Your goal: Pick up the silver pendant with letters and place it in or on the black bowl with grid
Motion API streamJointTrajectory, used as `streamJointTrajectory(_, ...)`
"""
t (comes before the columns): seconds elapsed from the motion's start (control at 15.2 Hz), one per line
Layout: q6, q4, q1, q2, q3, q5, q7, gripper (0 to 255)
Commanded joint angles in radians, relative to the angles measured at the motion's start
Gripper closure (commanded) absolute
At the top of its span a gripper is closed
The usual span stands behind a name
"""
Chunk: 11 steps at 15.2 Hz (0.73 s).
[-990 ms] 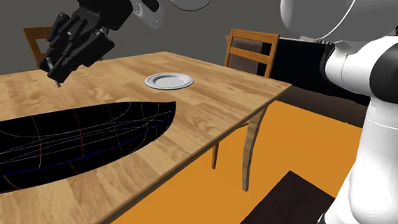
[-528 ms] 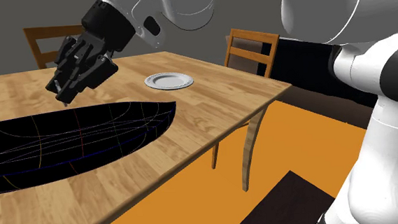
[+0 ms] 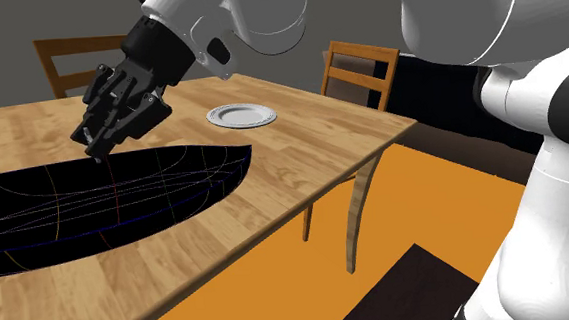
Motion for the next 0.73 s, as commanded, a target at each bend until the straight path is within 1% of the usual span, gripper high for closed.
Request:
streamJointTrajectory(0.0,0.000,0.000,0.000,0.000,0.000,0.000,0.000,255)
streamJointTrajectory(0.07,0.000,0.000,0.000,0.000,0.000,0.000,0.000,255)
streamJointTrajectory(0.13,0.000,0.000,0.000,0.000,0.000,0.000,0.000,0)
streamJointTrajectory(0.46,0.000,0.000,0.000,0.000,0.000,0.000,0.000,0)
streamJointTrajectory(0.66,-0.089,0.028,-0.046,-0.043,-0.019,0.037,-0.014,0)
